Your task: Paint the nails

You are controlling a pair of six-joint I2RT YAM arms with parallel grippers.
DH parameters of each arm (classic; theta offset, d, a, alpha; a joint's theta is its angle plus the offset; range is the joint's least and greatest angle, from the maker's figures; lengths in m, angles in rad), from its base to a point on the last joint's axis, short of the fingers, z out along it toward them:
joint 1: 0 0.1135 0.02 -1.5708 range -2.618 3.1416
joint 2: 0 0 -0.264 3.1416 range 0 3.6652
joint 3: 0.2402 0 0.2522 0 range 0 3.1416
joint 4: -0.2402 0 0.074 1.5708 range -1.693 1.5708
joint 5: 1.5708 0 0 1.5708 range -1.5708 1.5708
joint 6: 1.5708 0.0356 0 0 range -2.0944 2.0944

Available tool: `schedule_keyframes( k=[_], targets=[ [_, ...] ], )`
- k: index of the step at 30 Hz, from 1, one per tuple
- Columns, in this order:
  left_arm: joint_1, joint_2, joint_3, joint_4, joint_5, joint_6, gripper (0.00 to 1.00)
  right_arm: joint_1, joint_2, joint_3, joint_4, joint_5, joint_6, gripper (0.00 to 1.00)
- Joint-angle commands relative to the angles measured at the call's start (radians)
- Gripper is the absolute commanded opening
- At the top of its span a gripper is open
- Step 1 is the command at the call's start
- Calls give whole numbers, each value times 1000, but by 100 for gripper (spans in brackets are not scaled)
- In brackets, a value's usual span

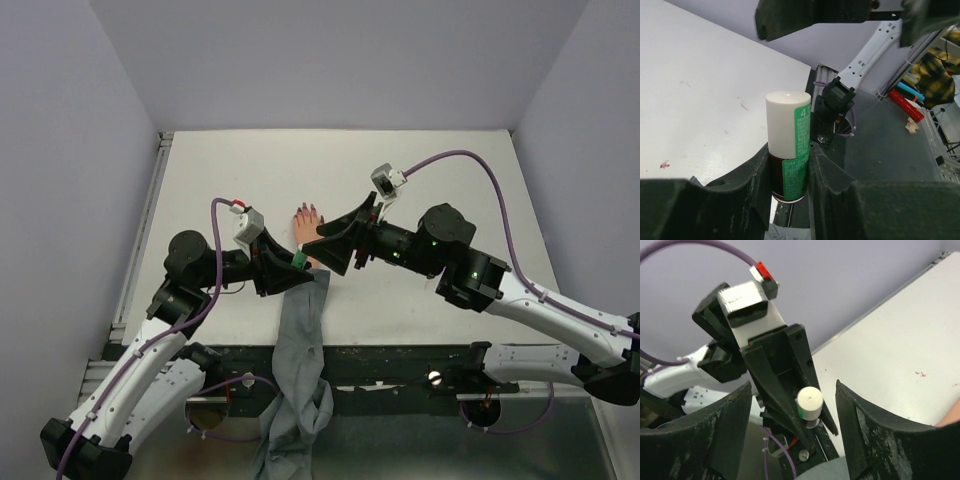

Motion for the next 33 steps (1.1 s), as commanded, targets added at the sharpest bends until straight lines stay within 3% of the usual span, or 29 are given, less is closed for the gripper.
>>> schedule_keyframes(
  k=[1, 7, 11, 19, 23, 27, 33],
  targets=[
    [0, 3, -4, 99, 136, -30, 0, 4, 33, 47, -153, -88, -72, 69],
    [-3, 9, -3, 116, 157, -43, 0, 2, 84, 72, -177, -237, -86, 63],
    [-4, 9, -6, 116, 157, -41, 0, 4, 95, 62, -150, -240, -75, 53],
    [-7, 9, -3, 107, 153, -33, 0, 4, 83, 36, -99, -202, -54, 42],
    [-7, 9, -3, 102, 148, -29, 0, 2, 80, 32, -96, -201, -51, 27],
    [-10, 6, -1, 91, 134, -20, 0, 4, 78, 29, -99, -199, -48, 3],
    [-10, -3, 2, 62, 107, 5, 0, 4, 66, 13, -87, -179, -46, 1]
  ],
)
